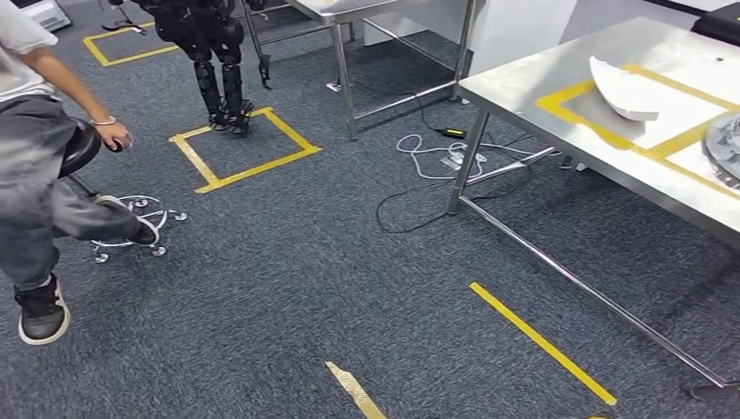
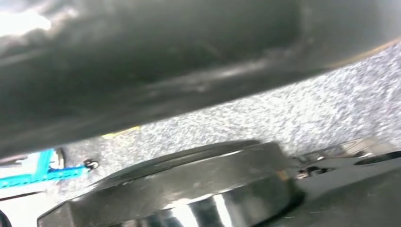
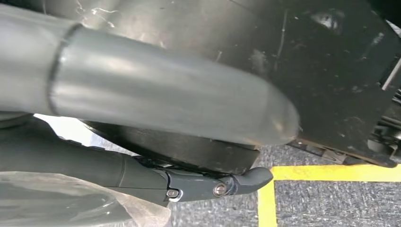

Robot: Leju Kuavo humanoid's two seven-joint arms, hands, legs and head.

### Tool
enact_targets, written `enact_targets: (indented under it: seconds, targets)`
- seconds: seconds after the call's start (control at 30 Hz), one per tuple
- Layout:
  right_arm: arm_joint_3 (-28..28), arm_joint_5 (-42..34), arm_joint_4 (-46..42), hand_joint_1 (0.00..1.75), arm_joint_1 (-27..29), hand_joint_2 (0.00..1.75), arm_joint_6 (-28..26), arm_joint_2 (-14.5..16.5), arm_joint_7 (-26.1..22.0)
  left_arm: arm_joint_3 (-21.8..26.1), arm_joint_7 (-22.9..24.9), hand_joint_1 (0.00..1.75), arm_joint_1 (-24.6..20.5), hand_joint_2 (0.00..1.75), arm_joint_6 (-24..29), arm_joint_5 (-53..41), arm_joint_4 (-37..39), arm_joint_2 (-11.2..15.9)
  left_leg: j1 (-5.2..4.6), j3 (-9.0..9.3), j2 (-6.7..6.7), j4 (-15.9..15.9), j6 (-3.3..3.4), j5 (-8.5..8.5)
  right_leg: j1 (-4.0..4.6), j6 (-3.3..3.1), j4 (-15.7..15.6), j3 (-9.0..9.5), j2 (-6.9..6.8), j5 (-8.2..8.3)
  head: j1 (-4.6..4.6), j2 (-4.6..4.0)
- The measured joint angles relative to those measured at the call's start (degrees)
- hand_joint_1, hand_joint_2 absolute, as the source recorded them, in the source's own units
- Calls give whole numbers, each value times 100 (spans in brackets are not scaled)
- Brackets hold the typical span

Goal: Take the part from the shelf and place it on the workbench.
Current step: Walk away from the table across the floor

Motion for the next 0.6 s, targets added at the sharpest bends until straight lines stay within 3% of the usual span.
enact_targets:
  seconds: [0.07,0.13,0.2,0.23,0.27,0.3,0.37,0.43,0.5,0.53,0.6]
  targets:
    - [62,91,-4,0,-4,0,37,0,20,-4,21,0,11,0,-21,-33,13,25,-5,-86,188,154,-65,-93,-1,-68,-34,28,-160,36,-21,-1]
    - [148,236,-11,0,1,0,93,-10,74,-4,57,0,3,0,-90,-11,16,47,-4,-324,513,692,-123,-397,15,-115,-51,49,-344,41,-50,-1]
    - [258,405,-17,0,6,0,173,-34,133,-2,104,0,3,0,-158,3,17,65,29,-625,636,1364,-163,-667,42,-144,-50,59,-530,21,-56,-1]
    - [318,496,-20,0,6,0,213,-44,161,-3,120,0,8,0,-171,-16,17,75,44,-691,658,1520,-172,-678,50,-150,-49,67,-615,8,-56,-1]
    - [385,590,-25,0,6,0,251,-52,190,-5,134,0,13,0,-174,-53,18,86,54,-658,677,1466,-173,-584,55,-151,-49,80,-693,-8,-56,-1]
    - [461,681,-31,0,6,0,285,-56,221,-10,143,0,16,0,-172,-98,18,98,58,-524,717,1208,-166,-405,58,-144,-50,101,-763,-27,-57,-1]
    - [612,790,-47,0,7,0,346,-57,255,-18,163,0,12,0,-168,-155,18,114,21,-170,964,505,-124,-110,79,-105,-48,136,-885,-82,-59,-1]
    - [734,848,-57,0,-3,0,414,-53,265,-21,190,0,-7,0,-170,-166,18,121,-35,10,1164,131,-40,-80,116,-50,-51,139,-1002,-136,-58,-1]
    - [826,878,-59,0,-15,0,463,-49,272,-21,211,0,-5,0,-172,-162,19,128,-53,25,1079,71,41,-116,134,-2,-77,184,-1137,-173,-57,0]
    - [860,882,-59,0,-17,0,472,-50,273,-21,216,0,11,0,-173,-159,20,132,-43,34,1005,43,70,-108,130,25,-68,210,-1113,-208,-53,0]
    - [911,887,-59,0,-25,0,472,-51,267,-21,220,0,29,0,-175,-156,20,138,-12,51,871,0,132,-80,114,70,196,132,-852,-409,-26,-1]
